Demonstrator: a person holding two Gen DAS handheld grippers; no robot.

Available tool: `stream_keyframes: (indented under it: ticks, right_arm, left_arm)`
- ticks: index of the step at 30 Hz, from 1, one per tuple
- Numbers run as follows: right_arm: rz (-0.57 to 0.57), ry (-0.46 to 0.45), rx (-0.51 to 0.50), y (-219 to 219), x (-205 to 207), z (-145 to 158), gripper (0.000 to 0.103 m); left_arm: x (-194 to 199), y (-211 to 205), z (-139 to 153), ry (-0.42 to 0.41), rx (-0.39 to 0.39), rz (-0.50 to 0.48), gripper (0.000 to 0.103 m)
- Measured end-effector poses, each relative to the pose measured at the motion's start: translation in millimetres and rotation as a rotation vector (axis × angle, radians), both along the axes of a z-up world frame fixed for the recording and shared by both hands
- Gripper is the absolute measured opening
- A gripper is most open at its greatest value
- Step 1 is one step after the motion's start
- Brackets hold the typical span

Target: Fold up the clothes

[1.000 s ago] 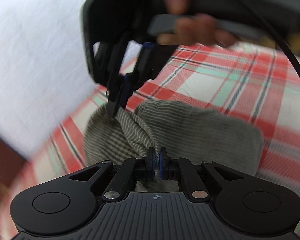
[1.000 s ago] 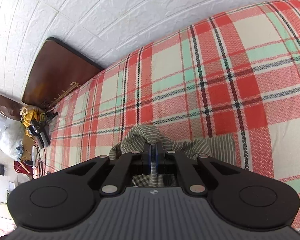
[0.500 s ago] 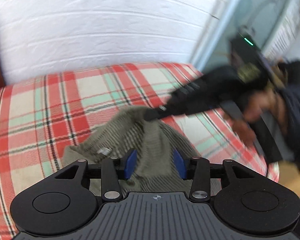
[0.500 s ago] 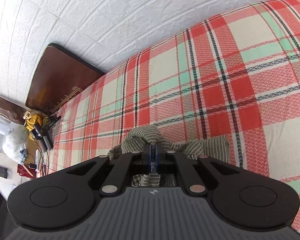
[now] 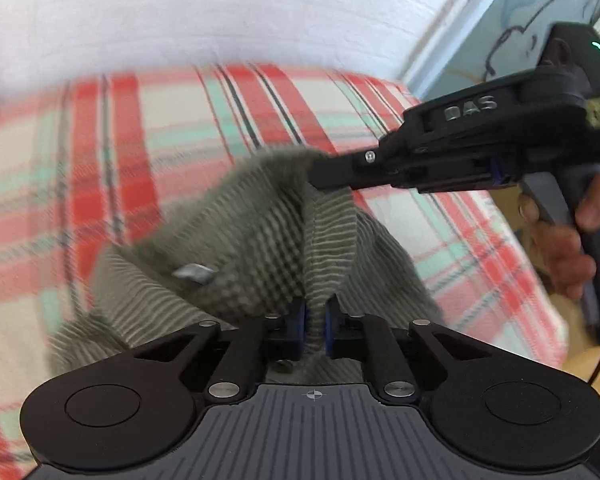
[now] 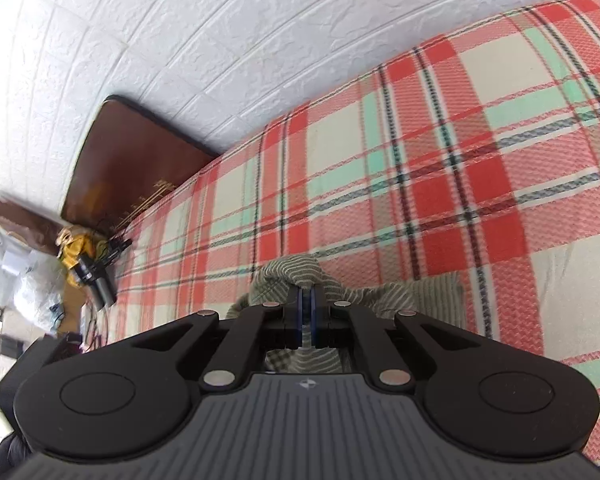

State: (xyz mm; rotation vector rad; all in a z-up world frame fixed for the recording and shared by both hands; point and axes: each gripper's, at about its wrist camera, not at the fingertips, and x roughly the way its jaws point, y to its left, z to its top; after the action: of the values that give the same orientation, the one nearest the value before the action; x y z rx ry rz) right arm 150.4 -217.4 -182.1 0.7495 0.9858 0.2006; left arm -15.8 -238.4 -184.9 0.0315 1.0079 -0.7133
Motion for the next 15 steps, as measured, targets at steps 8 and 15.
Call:
stream_keyframes:
  ticks: [8,15]
  right_arm:
    - [-0.058,-0.01,0.063,3,4,-14,0.025]
    - [-0.082,-0.058,0.089,-13,-19,2,0.036]
  left_arm:
    - [-12,8,-3,-0.097,0.093,0.052,0.026]
    - [-1,34,23,-0.024,-0.043,0.12,0.052]
